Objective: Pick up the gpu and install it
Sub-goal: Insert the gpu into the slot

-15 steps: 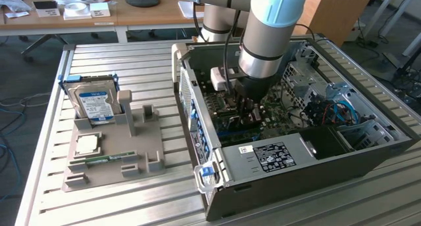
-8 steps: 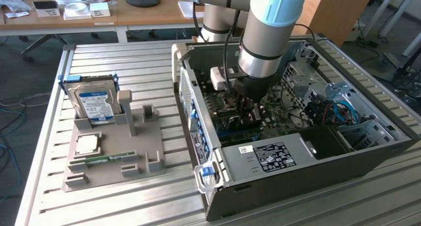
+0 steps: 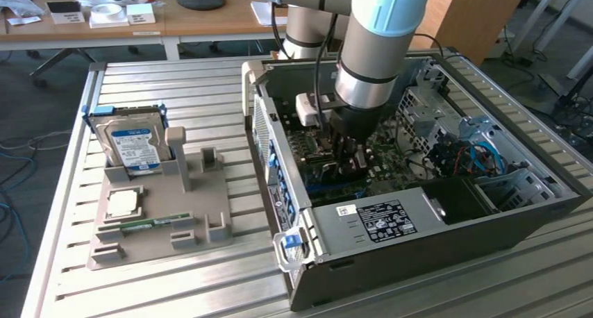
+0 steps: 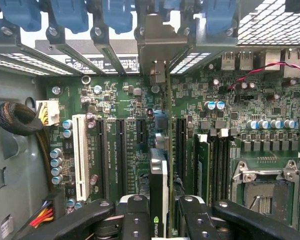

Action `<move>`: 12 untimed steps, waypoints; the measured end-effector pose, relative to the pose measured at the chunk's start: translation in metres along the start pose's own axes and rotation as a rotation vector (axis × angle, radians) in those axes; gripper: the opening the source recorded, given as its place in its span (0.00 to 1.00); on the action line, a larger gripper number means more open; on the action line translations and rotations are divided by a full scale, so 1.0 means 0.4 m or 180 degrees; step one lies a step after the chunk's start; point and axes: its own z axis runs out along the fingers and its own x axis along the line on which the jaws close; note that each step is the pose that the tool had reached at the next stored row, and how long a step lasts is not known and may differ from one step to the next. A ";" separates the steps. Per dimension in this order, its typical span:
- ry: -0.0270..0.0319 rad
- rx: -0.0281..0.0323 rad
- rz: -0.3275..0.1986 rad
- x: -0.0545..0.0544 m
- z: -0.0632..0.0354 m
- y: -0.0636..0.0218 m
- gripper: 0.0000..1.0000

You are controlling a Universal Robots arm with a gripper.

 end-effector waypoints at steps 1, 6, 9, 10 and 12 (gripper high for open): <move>0.0000 0.0000 0.0000 -0.001 0.000 0.000 0.27; 0.0000 0.0000 0.0002 -0.001 0.002 0.000 0.27; -0.0001 0.0000 0.0004 -0.001 0.004 0.000 0.27; 0.0000 0.0000 0.0004 -0.001 0.005 0.000 0.27; -0.0002 0.0001 0.0004 -0.001 0.008 0.000 0.27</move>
